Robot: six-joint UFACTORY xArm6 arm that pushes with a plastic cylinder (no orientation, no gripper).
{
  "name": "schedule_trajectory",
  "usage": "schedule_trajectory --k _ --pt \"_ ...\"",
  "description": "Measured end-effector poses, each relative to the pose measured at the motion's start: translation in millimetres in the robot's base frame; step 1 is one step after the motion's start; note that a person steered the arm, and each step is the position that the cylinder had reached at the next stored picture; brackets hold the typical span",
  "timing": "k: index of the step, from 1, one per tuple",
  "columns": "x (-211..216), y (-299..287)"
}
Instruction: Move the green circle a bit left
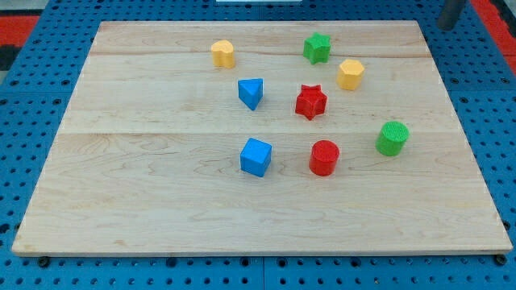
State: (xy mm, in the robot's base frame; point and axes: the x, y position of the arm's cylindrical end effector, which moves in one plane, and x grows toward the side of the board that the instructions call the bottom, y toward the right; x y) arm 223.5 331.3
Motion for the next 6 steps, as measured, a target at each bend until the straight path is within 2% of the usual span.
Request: schedule_trajectory --k 2,3,4,6 --pt "121.6 0.0" --pt "197.1 -0.8" --pt "235.0 -21.1" --pt "255.1 -77.6"
